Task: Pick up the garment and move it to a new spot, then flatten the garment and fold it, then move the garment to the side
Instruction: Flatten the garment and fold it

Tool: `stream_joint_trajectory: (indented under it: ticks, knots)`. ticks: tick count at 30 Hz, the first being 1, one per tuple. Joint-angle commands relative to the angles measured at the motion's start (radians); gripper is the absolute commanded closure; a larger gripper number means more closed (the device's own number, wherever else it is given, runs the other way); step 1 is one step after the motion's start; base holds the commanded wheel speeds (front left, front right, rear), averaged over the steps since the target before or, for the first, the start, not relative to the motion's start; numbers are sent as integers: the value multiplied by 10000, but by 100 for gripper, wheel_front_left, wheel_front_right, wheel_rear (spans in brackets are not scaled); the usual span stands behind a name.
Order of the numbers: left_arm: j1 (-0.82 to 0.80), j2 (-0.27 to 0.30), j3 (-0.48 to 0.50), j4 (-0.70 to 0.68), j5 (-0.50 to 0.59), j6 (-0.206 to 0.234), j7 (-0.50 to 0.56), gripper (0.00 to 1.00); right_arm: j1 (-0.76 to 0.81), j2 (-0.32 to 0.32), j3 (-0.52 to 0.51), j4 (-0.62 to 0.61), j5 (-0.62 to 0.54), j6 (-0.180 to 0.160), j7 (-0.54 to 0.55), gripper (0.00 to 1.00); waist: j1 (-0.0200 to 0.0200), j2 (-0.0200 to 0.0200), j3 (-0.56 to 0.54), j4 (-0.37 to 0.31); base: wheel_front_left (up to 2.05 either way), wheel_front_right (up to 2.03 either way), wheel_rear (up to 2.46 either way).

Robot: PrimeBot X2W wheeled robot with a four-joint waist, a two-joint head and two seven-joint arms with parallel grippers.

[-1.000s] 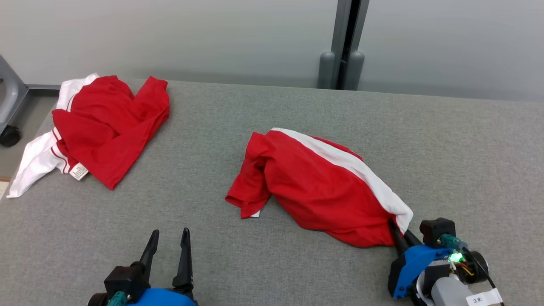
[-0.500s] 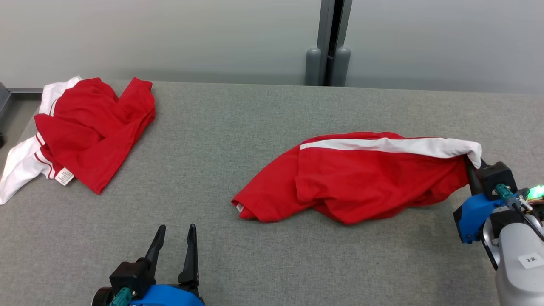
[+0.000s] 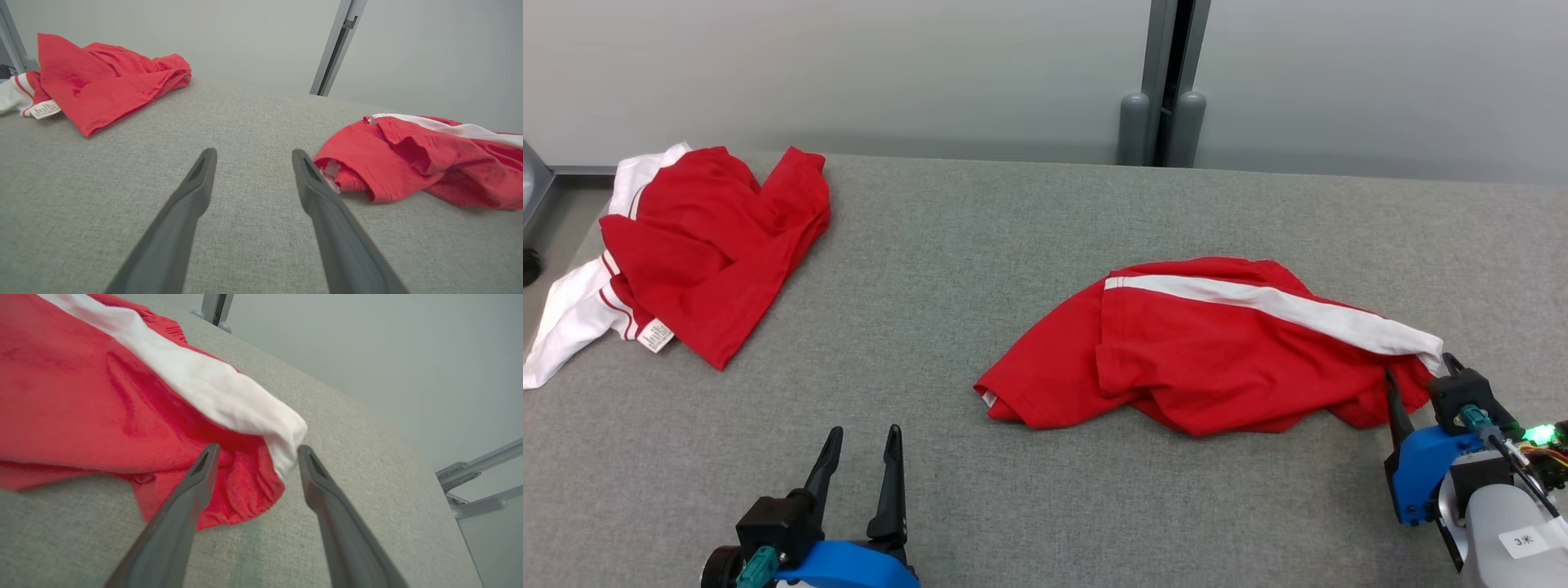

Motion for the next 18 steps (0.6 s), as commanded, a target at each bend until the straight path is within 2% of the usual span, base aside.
stream_joint_trajectory:
  ticks: [1,5,9,12,18]
  knots:
    - [-58,-10,-9,-1,0,54,-48,0,85,1,-77,-36,41,-3,-74,0,-1,0,-38,-38,0,0,0]
    - [24,-10,-35,-32,-19,69,-48,0,-83,117,-7,-405,488,-3,-127,0,-1,0,-117,-127,0,0,0]
    - [52,-8,-83,-70,-38,90,-48,0,-53,346,902,-1293,1179,-3,-128,0,-1,0,-137,-161,0,0,0]
    - [19,-10,-143,-82,-54,80,-48,0,121,516,2072,-1562,1778,-3,-126,0,-1,0,-106,-123,0,0,0]
    - [-201,-8,-293,-76,-74,78,-48,0,-394,746,4995,-699,3360,-4,2,0,-1,0,67,169,0,0,0]
